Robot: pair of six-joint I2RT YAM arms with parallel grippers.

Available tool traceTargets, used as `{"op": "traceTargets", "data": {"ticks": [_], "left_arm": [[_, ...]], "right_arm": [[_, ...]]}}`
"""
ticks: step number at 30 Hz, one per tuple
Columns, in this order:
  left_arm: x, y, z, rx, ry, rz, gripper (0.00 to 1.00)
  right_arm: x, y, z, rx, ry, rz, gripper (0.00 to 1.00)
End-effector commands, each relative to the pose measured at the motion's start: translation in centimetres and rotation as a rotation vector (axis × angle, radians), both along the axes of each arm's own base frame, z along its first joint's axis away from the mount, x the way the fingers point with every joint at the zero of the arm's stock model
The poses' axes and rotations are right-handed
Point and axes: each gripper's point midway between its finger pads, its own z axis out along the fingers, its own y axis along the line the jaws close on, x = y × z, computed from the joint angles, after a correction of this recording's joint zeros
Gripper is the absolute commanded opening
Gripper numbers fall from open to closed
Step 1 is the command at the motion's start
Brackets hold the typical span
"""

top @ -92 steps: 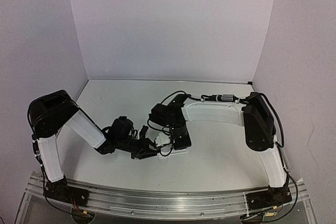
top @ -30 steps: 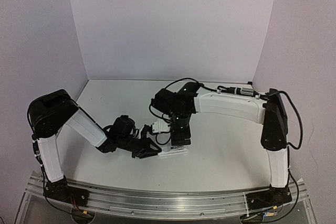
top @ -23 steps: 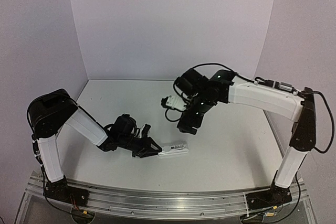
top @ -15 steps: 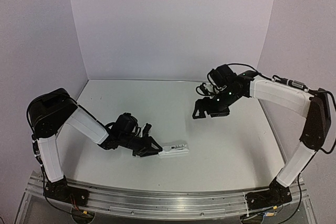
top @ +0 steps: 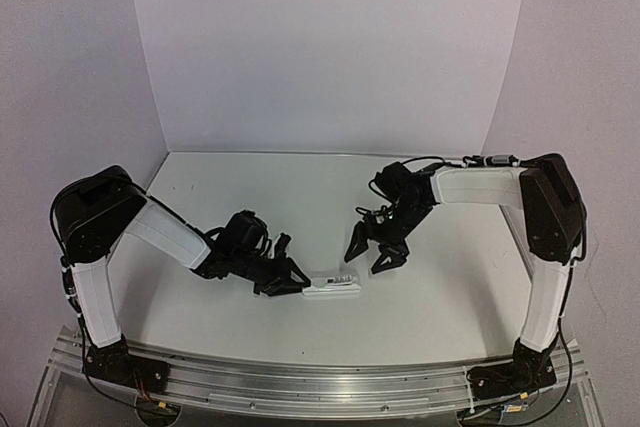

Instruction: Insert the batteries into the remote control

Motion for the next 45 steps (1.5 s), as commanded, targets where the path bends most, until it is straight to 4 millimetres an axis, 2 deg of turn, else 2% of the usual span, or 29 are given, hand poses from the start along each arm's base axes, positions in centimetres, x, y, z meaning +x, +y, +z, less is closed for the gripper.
{"op": "traceTargets", "data": {"ticks": [1,8,23,32,39,45], "left_arm": [[0.1,-0.2,-1.0,0.043,0.006,-0.007,0.32],[0.2,-0.4,-1.2,0.047,0.012,-0.005,0.32],[0.5,-0.5,-1.7,0.054,0.03,0.012,0.31],[0.3,-0.7,-2.4,0.056,0.076,0.02,0.3],[0.1,-0.5,-2.9,0.085,0.124,0.029,0.3],[0.1,-0.7,-3.4,0.096,0.148,0.031,0.3]], "right_arm": [[-0.5,0.5,-1.2,0.017,0.053,0.007,0.72],[-1.1,0.3,-3.7,-0.004,0.1,0.035,0.69],[-1.9,-0.1,-4.1,-0.004,0.101,0.067,0.62],[-1.8,-0.4,-5.4,-0.032,0.106,0.078,0.51],[-2.9,-1.2,-7.2,-0.064,0.142,0.09,0.36],[-3.3,-1.9,-8.0,-0.103,0.126,0.109,0.31]]}}
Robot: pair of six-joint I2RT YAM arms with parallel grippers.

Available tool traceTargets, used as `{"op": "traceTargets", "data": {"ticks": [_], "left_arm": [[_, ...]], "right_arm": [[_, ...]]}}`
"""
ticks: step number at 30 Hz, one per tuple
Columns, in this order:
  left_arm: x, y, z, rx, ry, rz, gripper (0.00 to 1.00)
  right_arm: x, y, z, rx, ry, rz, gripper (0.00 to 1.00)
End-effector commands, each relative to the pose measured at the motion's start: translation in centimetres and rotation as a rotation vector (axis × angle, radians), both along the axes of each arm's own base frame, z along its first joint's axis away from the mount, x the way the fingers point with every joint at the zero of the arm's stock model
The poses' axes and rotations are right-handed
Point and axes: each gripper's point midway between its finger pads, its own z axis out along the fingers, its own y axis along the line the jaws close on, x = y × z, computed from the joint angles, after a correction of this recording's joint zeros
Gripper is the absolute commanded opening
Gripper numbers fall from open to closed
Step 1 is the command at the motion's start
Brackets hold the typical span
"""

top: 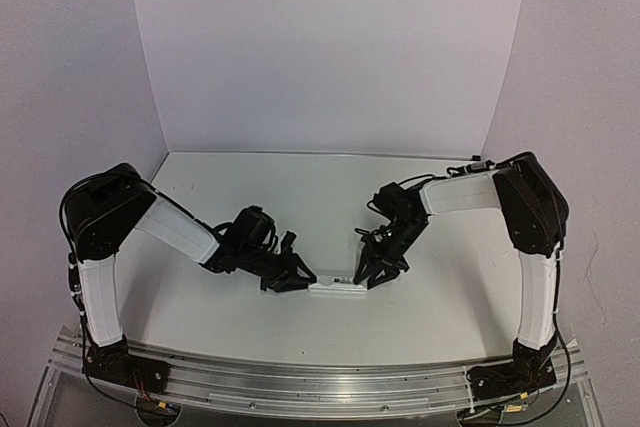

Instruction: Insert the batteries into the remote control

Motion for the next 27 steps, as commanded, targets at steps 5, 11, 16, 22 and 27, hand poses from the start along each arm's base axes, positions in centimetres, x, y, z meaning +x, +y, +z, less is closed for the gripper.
{"op": "traceTargets", "data": {"ticks": [5,11,16,22,27], "left_arm": [[-0.6,0.3,-3.1,0.099,0.083,0.006,0.3],[0.8,0.4,-0.9,0.119,-0.005,0.026,0.32],[3.6,1.7,3.4,0.209,-0.167,0.103,0.68],[5.0,4.5,7.3,0.292,-0.294,0.207,0.99],[4.5,7.9,8.3,0.35,-0.326,0.306,1.0]], "right_arm": [[-1.2,-1.3,-3.3,-0.107,-0.006,0.044,0.32],[2.3,0.3,3.3,-0.015,-0.227,0.074,0.5],[4.1,0.6,10.9,0.096,-0.548,0.237,0.79],[-1.1,0.7,11.0,0.36,-0.804,0.813,0.89],[-0.9,1.5,7.4,0.273,-0.92,1.081,0.91]]}}
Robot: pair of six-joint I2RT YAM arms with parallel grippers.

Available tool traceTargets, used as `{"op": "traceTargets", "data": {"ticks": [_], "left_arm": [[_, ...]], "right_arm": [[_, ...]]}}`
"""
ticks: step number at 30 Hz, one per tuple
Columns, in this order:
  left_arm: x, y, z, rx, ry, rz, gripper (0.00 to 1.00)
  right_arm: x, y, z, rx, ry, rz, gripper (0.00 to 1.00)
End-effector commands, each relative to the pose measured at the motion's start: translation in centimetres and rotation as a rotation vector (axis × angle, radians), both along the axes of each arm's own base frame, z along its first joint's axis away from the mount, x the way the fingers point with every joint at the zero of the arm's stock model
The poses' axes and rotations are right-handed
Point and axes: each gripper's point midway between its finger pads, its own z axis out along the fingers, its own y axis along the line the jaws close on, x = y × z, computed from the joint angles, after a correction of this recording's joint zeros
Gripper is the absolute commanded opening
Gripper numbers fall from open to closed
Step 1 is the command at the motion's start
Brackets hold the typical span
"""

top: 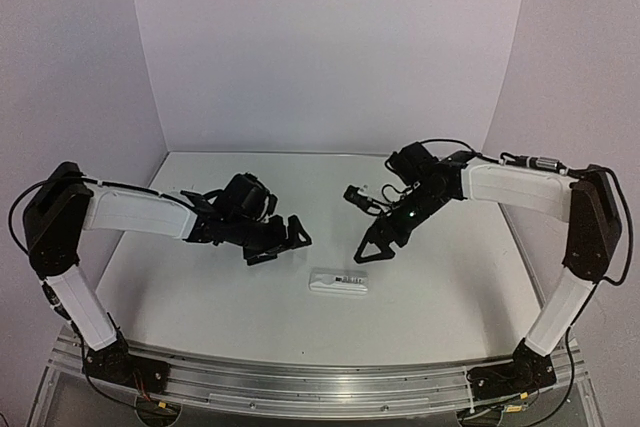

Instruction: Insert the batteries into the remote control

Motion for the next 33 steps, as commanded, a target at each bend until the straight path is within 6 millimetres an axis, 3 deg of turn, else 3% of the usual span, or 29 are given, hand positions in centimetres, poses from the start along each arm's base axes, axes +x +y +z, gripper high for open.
{"op": "traceTargets", "data": {"ticks": [1,6,9,13,16,17,20,22,24,28,31,33], "left_arm": [[0.1,4.1,1.4,0.09,-0.071,0.12,0.99],[-0.9,6.5,1.9,0.082,-0.101,0.178,0.99],[-1.7,7.4,2.4,0.048,-0.117,0.19,1.0],[-2.6,8.4,2.5,0.03,-0.122,0.202,1.0],[-3.1,8.9,2.8,0.014,-0.137,0.204,1.0],[-3.2,9.1,2.8,0.011,-0.143,0.202,0.99],[-3.5,9.4,3.9,-0.016,-0.186,0.19,1.0],[-3.5,9.5,5.1,-0.035,-0.237,0.172,1.0],[-3.4,9.3,7.1,-0.071,-0.305,0.147,1.0],[-3.3,8.1,12.0,-0.165,-0.482,0.058,0.99],[-3.6,6.9,16.1,-0.256,-0.617,-0.014,1.0],[-4.0,5.9,18.8,-0.337,-0.693,-0.063,1.0]], "right_arm": [[-1.2,0.9,-4.7,-0.096,-0.191,0.33,0.91],[-0.6,1.5,-8.4,-0.192,-0.228,0.386,0.91],[0.8,1.2,-10.6,-0.265,-0.284,0.369,0.89],[1.7,1.0,-12.4,-0.306,-0.304,0.332,0.86],[1.1,0.8,-13.4,-0.329,-0.286,0.33,0.8],[0.7,0.9,-13.6,-0.327,-0.275,0.331,0.77],[-0.7,1.5,-13.4,-0.304,-0.221,0.292,0.38],[-1.2,2.2,-12.2,-0.273,-0.185,0.226,0.25],[-1.0,3.1,-9.9,-0.218,-0.123,0.089,0.22],[-1.2,6.3,-1.2,0.025,0.038,-0.119,0.19],[-0.3,7.8,6.3,0.269,0.214,-0.245,0.07],[0.0,8.4,9.7,0.389,0.36,-0.301,0.03]]}}
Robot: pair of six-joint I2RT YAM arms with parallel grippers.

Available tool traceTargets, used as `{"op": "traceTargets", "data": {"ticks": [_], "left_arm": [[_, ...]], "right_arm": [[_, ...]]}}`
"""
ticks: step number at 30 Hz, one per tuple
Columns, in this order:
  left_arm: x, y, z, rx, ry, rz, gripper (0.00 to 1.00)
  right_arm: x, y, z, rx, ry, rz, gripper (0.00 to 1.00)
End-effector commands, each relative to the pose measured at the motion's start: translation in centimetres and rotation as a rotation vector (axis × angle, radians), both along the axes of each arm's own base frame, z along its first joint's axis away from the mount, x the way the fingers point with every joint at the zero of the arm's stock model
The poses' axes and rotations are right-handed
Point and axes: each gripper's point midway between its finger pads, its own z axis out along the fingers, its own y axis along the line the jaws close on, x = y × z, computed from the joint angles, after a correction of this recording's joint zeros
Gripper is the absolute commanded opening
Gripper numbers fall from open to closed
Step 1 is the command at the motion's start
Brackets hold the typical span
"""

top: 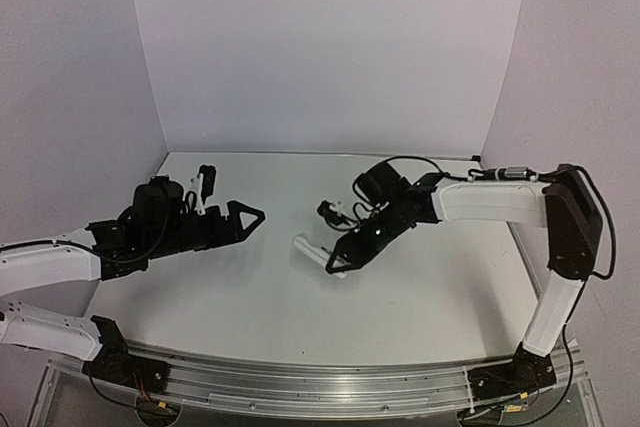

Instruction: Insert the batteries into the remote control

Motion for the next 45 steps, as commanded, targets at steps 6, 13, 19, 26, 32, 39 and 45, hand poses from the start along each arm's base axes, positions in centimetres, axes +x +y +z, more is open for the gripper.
{"op": "traceTargets", "data": {"ticks": [6,13,19,26,32,39,45], "left_arm": [[-0.4,-5.2,13.3,-0.299,-0.395,-0.248,1.0],[-1.6,-7.9,16.9,-0.43,-0.483,-0.408,1.0],[-1.1,-8.3,16.8,-0.441,-0.447,-0.4,0.96],[-0.8,-8.3,16.5,-0.467,-0.411,-0.386,0.9],[-0.5,-8.3,16.0,-0.465,-0.387,-0.369,0.87],[0.6,-8.4,14.3,-0.448,-0.33,-0.343,0.86],[0.7,-8.5,14.0,-0.461,-0.327,-0.357,0.82]], "right_arm": [[-0.2,4.7,20.7,0.695,0.344,-0.082,0.03],[-1.3,5.5,21.9,0.723,0.327,-0.043,0.02],[-2.6,6.4,22.3,0.747,0.285,0.007,0.01],[-3.9,6.9,22.9,0.774,0.256,0.057,0.01],[-4.5,6.7,23.1,0.788,0.236,0.065,0.0],[-5.3,5.9,23.6,0.804,0.189,0.083,0.0],[-5.7,5.7,24.0,0.813,0.177,0.1,0.0]]}}
